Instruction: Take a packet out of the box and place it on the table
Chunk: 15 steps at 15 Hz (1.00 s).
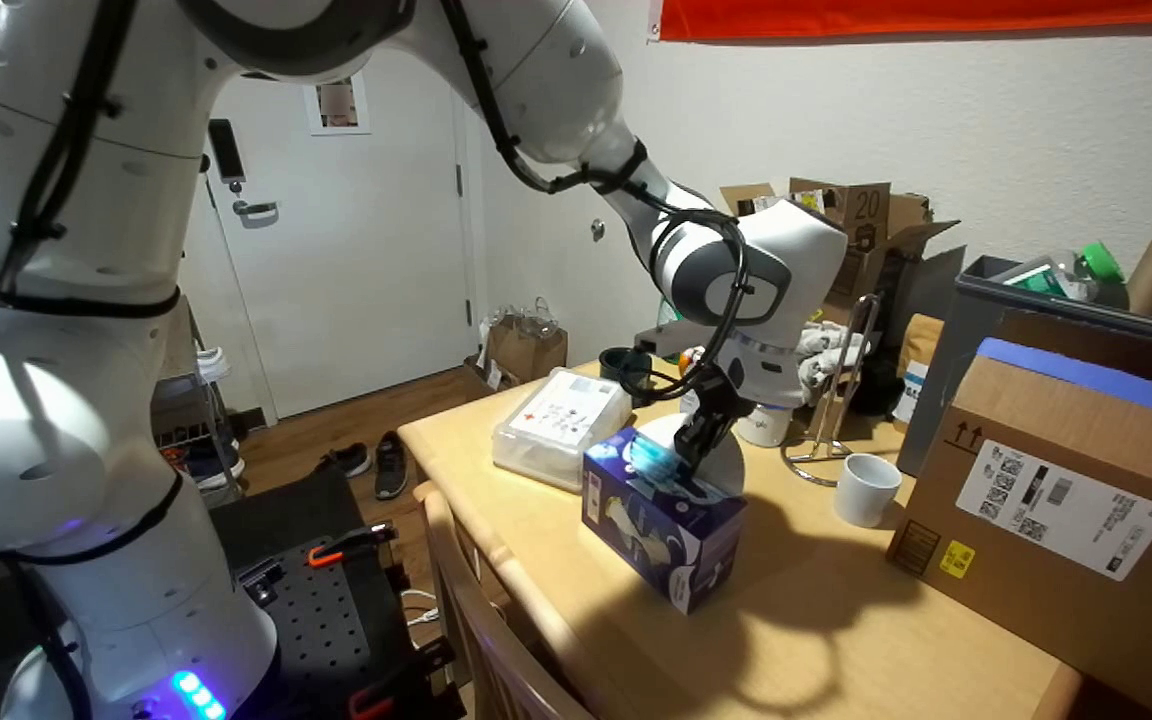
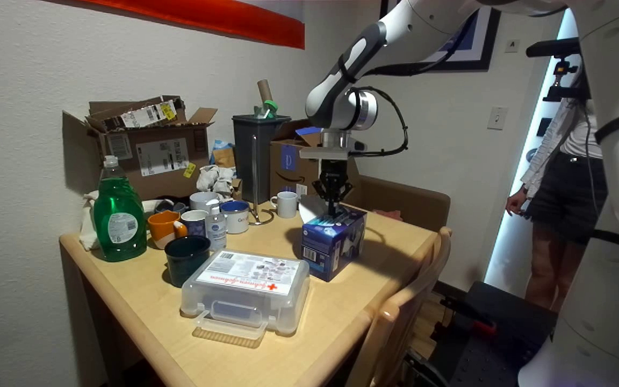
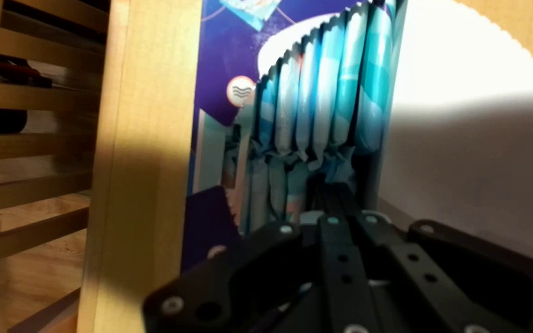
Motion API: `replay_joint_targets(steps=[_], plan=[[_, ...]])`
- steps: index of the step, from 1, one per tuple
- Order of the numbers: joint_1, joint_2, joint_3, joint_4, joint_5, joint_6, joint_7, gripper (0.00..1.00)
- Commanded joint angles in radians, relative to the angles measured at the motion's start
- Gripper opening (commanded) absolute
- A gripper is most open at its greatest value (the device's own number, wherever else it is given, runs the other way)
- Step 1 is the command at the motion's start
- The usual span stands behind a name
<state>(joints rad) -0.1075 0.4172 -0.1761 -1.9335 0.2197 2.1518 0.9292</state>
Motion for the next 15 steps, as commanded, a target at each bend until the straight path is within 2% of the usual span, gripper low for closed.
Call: replay_joint_targets(steps=[1, 10, 11, 12, 14, 15], plan=[[0.04, -0.05, -0.021, -0.024, -0.059, 0.004, 0.09, 0.0], [0.109, -0.052, -0.019, -0.025, -0.272, -0.001, 0.352, 0.0], [0.105, -0.049, -0.011, -0.024, -0.272, -0.004, 0.348, 0.05], [0.096, -0.049, -0.001, -0.025, -0.256, -0.008, 0.327, 0.14], [0.084, -0.044, 0.009, -0.026, -0.229, -0.009, 0.29, 0.15], [0.079, -0.041, 0.012, -0.026, -0.219, -0.011, 0.278, 0.25]])
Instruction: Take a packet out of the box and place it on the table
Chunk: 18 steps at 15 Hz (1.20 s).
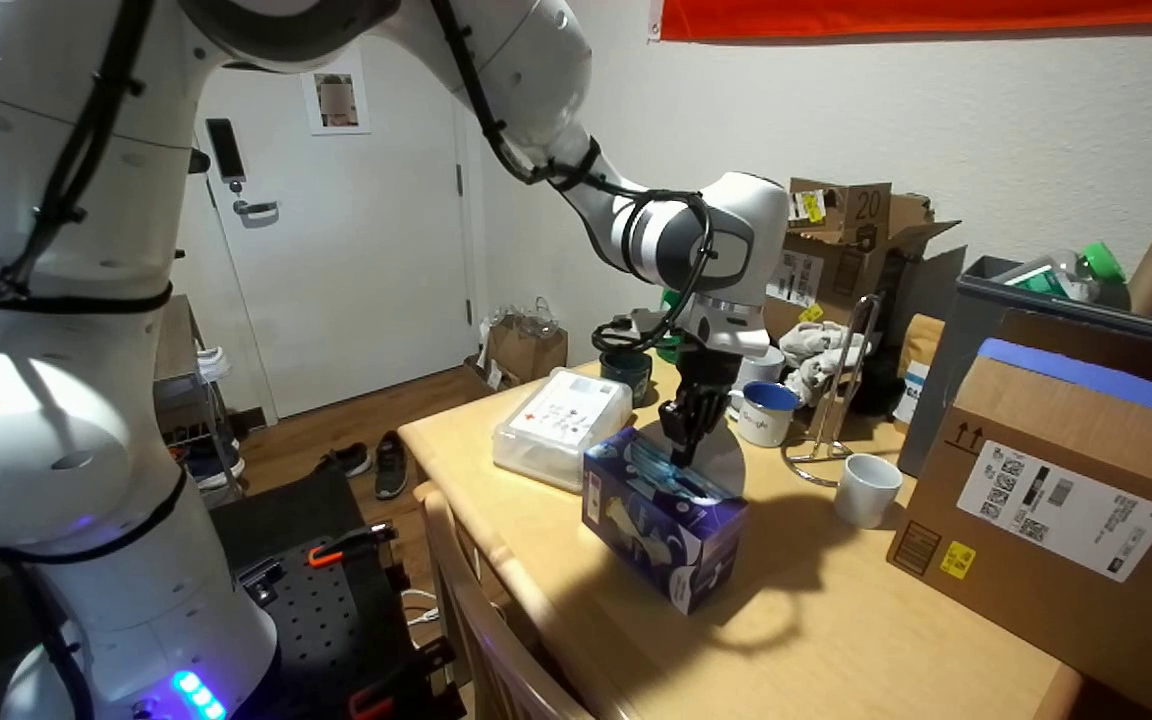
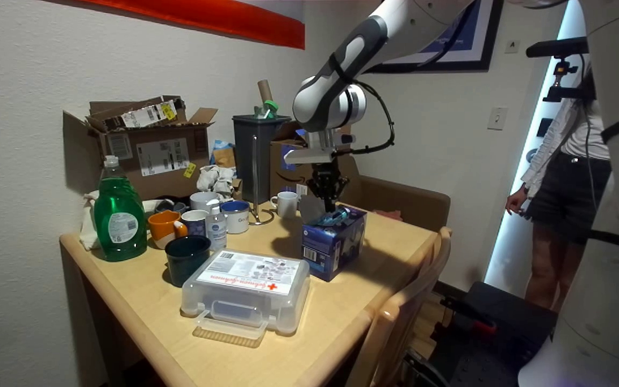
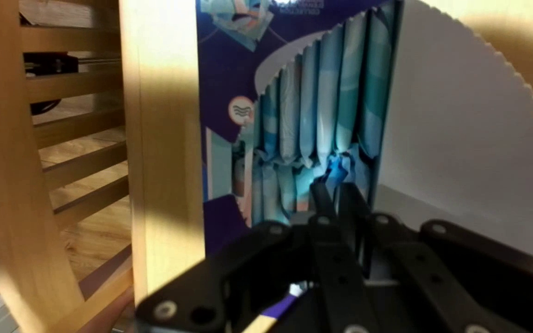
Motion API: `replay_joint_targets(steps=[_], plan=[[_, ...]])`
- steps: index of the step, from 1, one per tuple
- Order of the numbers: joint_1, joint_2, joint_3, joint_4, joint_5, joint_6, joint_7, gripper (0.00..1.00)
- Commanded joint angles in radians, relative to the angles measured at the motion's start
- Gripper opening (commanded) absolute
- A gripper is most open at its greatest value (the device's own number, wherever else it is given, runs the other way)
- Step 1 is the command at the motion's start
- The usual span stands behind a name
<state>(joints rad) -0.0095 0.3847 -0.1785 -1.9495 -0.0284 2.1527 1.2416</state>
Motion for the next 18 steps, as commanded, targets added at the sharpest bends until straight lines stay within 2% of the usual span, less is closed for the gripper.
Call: replay_joint_targets(steps=[1, 3, 4, 5, 9, 12, 13, 14, 17, 18], plan=[[-0.022, -0.004, 0.016, -0.007, 0.038, -0.014, -0.042, 0.16], [-0.029, 0.006, 0.018, -0.002, 0.052, -0.017, -0.059, 0.21], [-0.031, 0.01, 0.017, 0.0, 0.057, -0.018, -0.065, 0.12], [-0.032, 0.011, 0.017, 0.002, 0.063, -0.02, -0.075, 0.1], [-0.036, 0.016, 0.014, 0.01, 0.074, -0.025, -0.089, 0.32], [-0.035, 0.014, 0.013, 0.012, 0.071, -0.027, -0.088, 0.38], [-0.036, 0.015, 0.013, 0.014, 0.071, -0.027, -0.089, 0.23], [-0.036, 0.017, 0.013, 0.016, 0.072, -0.028, -0.089, 0.24], [-0.038, 0.021, 0.013, 0.018, 0.073, -0.03, -0.089, 0.1], [-0.039, 0.023, 0.013, 0.019, 0.074, -0.03, -0.089, 0.14]])
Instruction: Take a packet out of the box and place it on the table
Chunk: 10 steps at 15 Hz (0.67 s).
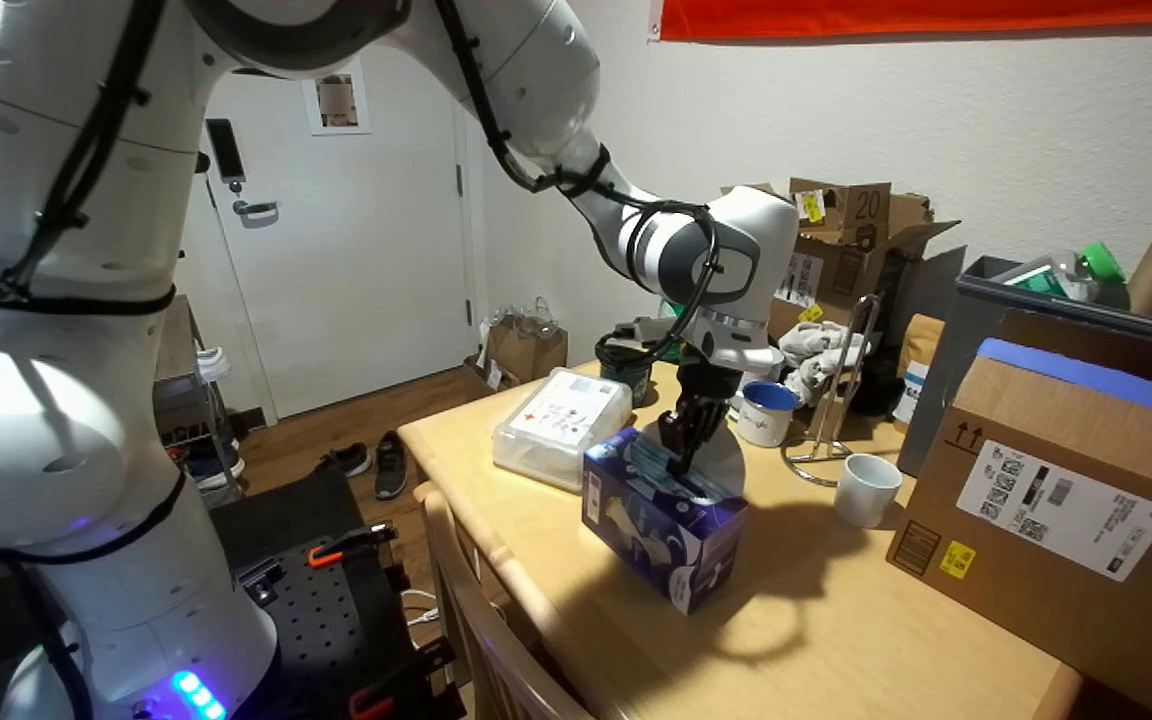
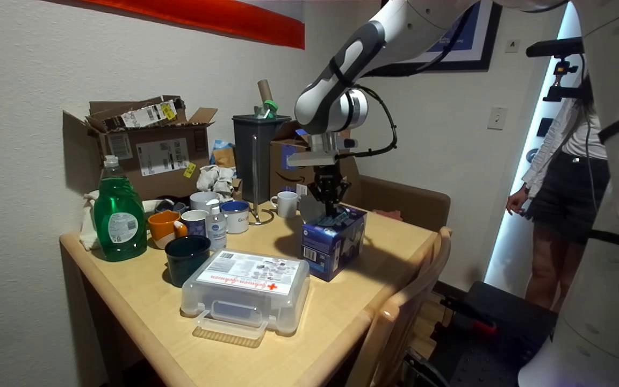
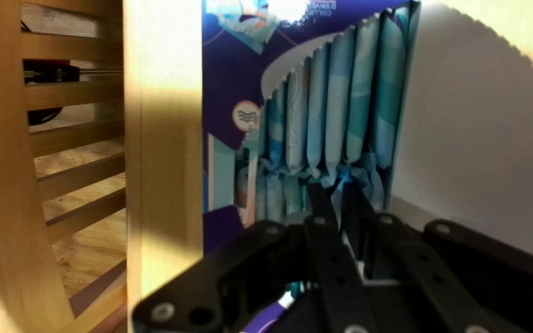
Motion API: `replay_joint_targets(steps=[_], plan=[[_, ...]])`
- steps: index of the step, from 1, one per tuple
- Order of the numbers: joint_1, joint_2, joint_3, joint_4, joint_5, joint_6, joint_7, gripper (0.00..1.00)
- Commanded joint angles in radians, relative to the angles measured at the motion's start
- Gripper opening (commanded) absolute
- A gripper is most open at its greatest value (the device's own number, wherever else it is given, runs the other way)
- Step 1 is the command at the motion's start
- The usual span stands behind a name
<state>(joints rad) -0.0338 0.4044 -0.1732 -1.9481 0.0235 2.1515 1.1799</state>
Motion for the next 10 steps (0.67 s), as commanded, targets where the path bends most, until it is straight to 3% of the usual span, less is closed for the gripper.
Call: replay_joint_targets(steps=[1, 2, 3, 5, 10], plan=[[-0.016, 0.006, 0.007, 0.018, 0.023, -0.03, -0.028, 0.15], [-0.018, 0.009, 0.007, 0.021, 0.025, -0.032, -0.03, 0.27], [-0.019, 0.01, 0.007, 0.021, 0.025, -0.033, -0.03, 0.23], [-0.023, 0.015, 0.006, 0.023, 0.026, -0.035, -0.031, 0.33], [-0.03, 0.034, 0.006, 0.031, 0.029, -0.043, -0.033, 0.3]])
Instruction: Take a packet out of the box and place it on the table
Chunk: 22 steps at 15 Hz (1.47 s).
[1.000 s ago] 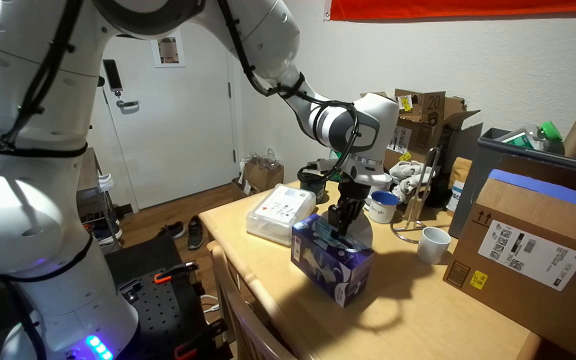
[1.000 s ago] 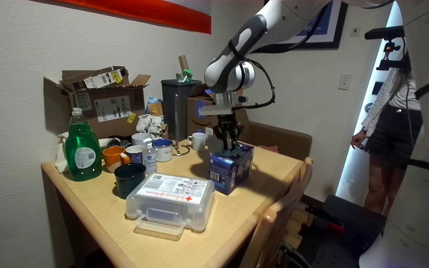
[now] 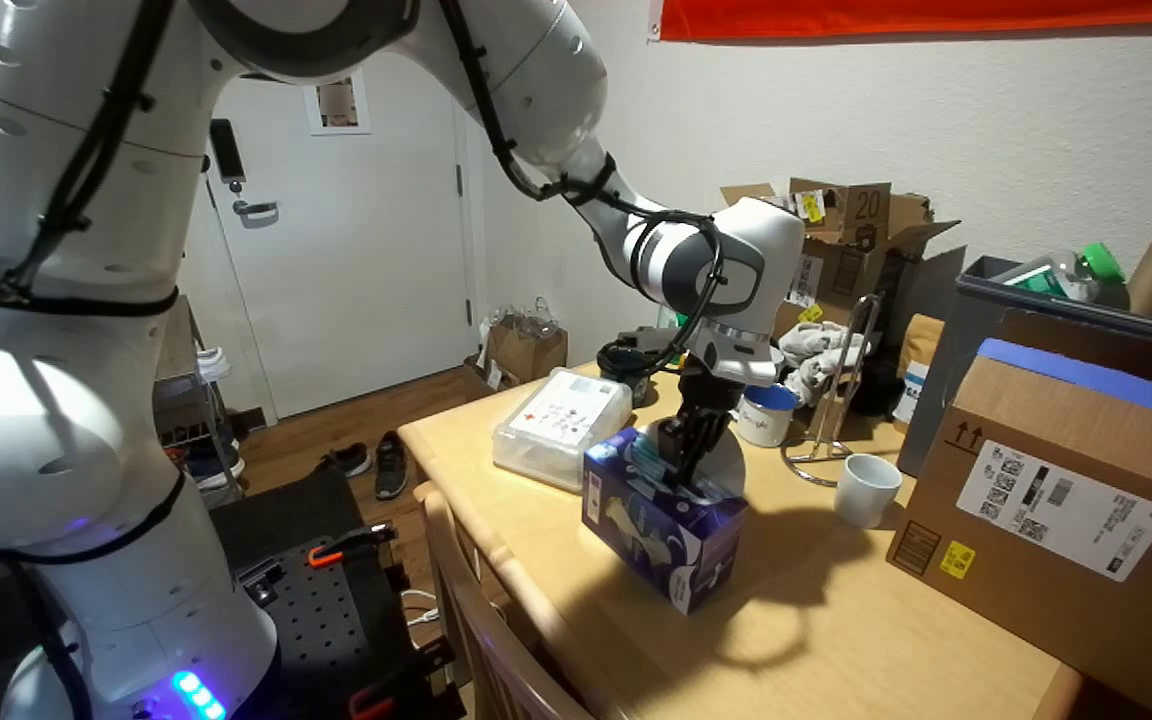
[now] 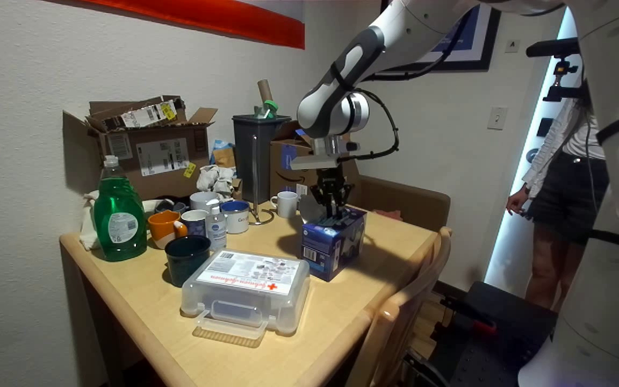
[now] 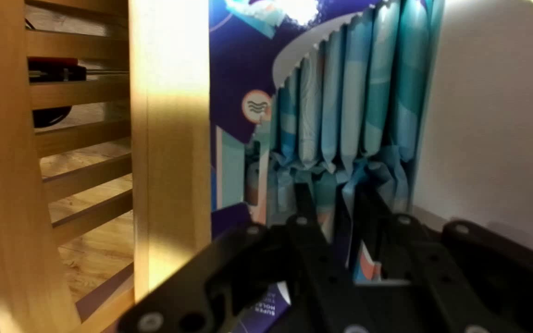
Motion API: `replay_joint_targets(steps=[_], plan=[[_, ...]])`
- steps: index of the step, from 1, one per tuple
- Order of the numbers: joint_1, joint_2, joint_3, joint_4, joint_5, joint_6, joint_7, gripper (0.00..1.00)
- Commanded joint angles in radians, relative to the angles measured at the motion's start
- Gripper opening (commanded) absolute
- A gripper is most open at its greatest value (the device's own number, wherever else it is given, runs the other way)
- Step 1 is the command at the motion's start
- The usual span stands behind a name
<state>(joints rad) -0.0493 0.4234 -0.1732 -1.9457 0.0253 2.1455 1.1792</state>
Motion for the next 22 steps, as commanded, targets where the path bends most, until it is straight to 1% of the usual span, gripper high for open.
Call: replay_joint_targets(steps=[1, 2, 4, 5, 6, 7, 8, 9, 10, 11, 12, 13, 15, 16, 18, 19, 20, 21, 22], plan=[[-0.016, 0.018, 0.006, 0.032, 0.027, -0.039, -0.033, 0.29], [-0.017, 0.021, 0.006, 0.034, 0.028, -0.041, -0.033, 0.24], [-0.016, 0.019, 0.004, 0.036, 0.025, -0.045, -0.031, 0.07], [-0.014, 0.015, 0.003, 0.035, 0.02, -0.046, -0.028, 0.1], [-0.013, 0.009, 0.002, 0.03, 0.017, -0.042, -0.026, 0.24], [-0.012, 0.003, 0.001, 0.026, 0.015, -0.041, -0.026, 0.28], [-0.013, 0.0, 0.002, 0.024, 0.015, -0.041, -0.027, 0.4], [-0.012, -0.001, 0.001, 0.024, 0.015, -0.042, -0.027, 0.47], [-0.013, 0.002, 0.002, 0.027, 0.015, -0.044, -0.028, 0.55], [-0.013, 0.004, 0.002, 0.029, 0.016, -0.046, -0.028, 0.58], [-0.014, 0.006, 0.003, 0.03, 0.017, -0.047, -0.03, 0.57], [-0.014, 0.008, 0.003, 0.033, 0.017, -0.05, -0.031, 0.58], [-0.015, 0.012, 0.004, 0.038, 0.018, -0.054, -0.033, 0.5], [-0.015, 0.014, 0.004, 0.04, 0.018, -0.056, -0.034, 0.49], [-0.015, 0.014, 0.004, 0.04, 0.017, -0.058, -0.034, 0.24], [-0.015, 0.013, 0.004, 0.04, 0.017, -0.06, -0.035, 0.22], [-0.015, 0.013, 0.004, 0.04, 0.018, -0.061, -0.035, 0.16], [-0.015, 0.01, 0.004, 0.038, 0.016, -0.062, -0.036, 0.21], [-0.014, 0.008, 0.004, 0.036, 0.016, -0.062, -0.036, 0.19]])
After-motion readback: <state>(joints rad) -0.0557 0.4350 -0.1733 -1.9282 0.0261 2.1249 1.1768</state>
